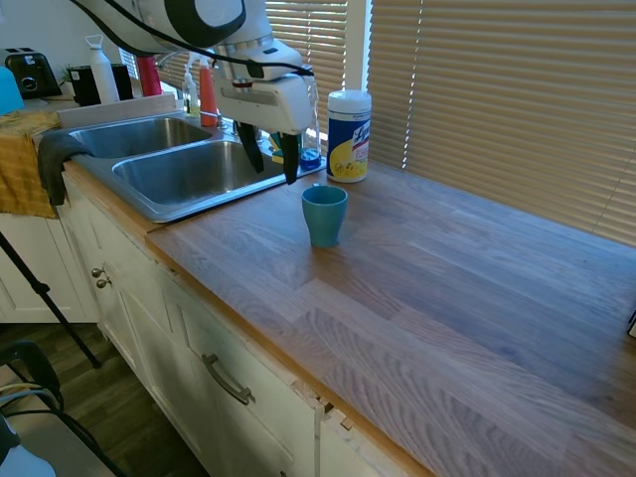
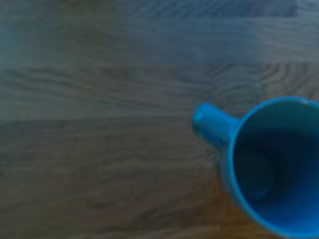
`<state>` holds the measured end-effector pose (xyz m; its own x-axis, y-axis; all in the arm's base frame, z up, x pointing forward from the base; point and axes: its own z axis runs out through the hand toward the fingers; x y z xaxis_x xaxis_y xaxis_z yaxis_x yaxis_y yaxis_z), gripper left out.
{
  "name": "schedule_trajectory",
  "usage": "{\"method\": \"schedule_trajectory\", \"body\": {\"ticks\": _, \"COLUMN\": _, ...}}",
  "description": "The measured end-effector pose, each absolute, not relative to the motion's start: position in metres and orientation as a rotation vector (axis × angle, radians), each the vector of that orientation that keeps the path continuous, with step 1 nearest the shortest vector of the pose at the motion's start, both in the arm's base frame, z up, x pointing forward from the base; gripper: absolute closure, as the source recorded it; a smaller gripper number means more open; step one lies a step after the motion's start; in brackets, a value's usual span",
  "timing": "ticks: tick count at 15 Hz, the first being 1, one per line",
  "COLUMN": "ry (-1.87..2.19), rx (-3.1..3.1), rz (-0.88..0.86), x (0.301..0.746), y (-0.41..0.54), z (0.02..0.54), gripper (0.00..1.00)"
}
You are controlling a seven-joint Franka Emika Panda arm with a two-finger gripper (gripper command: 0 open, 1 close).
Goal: Put the mug in the sink
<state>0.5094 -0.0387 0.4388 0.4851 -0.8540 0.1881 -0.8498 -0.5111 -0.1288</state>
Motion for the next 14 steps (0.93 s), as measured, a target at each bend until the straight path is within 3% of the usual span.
{"method": "schedule_trajectory", "body": {"ticks": 6, "ry": 1.622, "rx": -2.676, "rz": -0.274, "x": 0.556, "y": -0.057, "z": 0.394, "gripper": 0.00}}
{"method": "schedule_trajectory", "body": {"ticks": 7, "ry": 1.628, "rx": -2.680, "rz": -0.259, "x": 0.559, "y": -0.059, "z": 0.387, "gripper": 1.00}}
{"method": "schedule_trajectory", "body": {"ticks": 14, "ry": 1.658, "rx": -2.701, "rz": -0.180, "x": 0.563, "y": -0.065, "z": 0.357, "gripper": 1.00}}
